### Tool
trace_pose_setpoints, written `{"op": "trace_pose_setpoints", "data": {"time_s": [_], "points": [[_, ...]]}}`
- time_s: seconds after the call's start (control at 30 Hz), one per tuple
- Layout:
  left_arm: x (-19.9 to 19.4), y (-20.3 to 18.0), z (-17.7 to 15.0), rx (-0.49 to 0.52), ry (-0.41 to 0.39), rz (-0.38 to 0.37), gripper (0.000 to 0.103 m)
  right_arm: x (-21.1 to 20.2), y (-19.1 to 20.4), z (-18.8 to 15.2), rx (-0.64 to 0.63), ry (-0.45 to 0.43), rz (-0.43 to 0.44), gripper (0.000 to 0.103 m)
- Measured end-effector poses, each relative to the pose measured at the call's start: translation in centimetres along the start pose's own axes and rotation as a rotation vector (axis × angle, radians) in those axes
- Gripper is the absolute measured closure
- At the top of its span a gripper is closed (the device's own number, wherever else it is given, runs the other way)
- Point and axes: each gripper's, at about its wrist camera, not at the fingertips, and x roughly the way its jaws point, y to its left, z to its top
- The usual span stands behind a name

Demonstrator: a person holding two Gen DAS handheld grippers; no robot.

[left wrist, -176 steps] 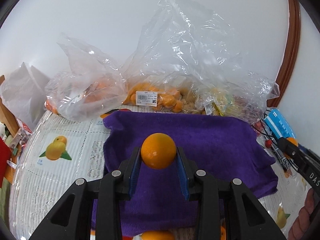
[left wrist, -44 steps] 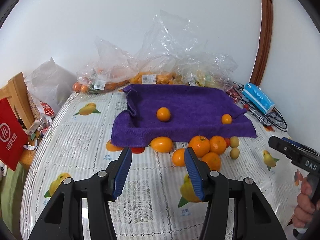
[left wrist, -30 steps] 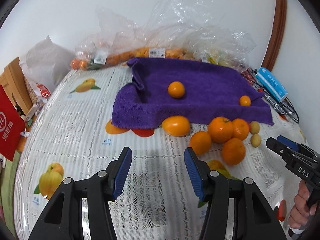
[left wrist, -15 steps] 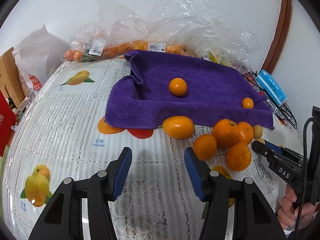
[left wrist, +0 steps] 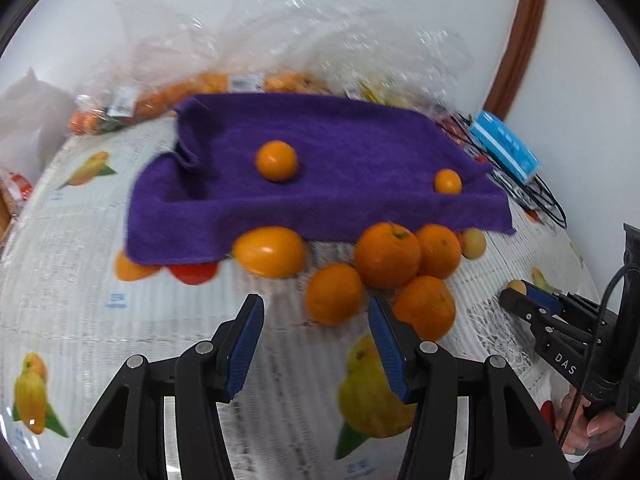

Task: Organize fruits
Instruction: 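Grasp a small yellow-green fruit with the right tool while the left tool grasps an orange, then carry the yellow-green fruit onto the towel while the left tool carries its orange there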

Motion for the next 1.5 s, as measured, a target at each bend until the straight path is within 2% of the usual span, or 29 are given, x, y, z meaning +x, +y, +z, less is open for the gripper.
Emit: {"op": "trace_pose_setpoints", "data": {"time_s": [0.13, 0.33, 0.47, 1.03, 1.13, 1.27, 1.5], "points": [[1.2, -0.5, -0.1, -0.011, 0.027, -0.011, 0.055, -0.2, -0.5, -0.4, 0.014, 0.000, 0.011, 0.078], [2.0, -1.4, 0.2, -0.002, 0.006, 0.008, 0.057, -0.2, -0.8, -0.4, 0.028, 0.003, 0.026, 0.077], [2.3, -2.2, 0.1, 0.047, -0.005, 0.067, 0.071, -0.2, -0.8, -0.4, 0.026, 0.004, 0.026, 0.077], [-0.5, -0.9, -0.7, -0.005, -0.026, 0.079, 0.071, -0.2, -1.7, -0.5, 0.076, -0.009, 0.086, 0.078], [-1.4, -0.4, -1.0, -0.011, -0.041, 0.084, 0.071, -0.3, -1.9, -0.5, 0.088, -0.012, 0.106, 0.078], [-2.5, 0.1, -1.2, -0.012, -0.057, 0.092, 0.071, -0.9, -1.3, -0.7, 0.068, -0.036, 0.079, 0.078], [-4.6, 0.5, -0.4, -0.031, -0.114, 0.094, 0.071, -2.7, 0.4, 0.4, 0.038, -0.072, 0.094, 0.078]]}}
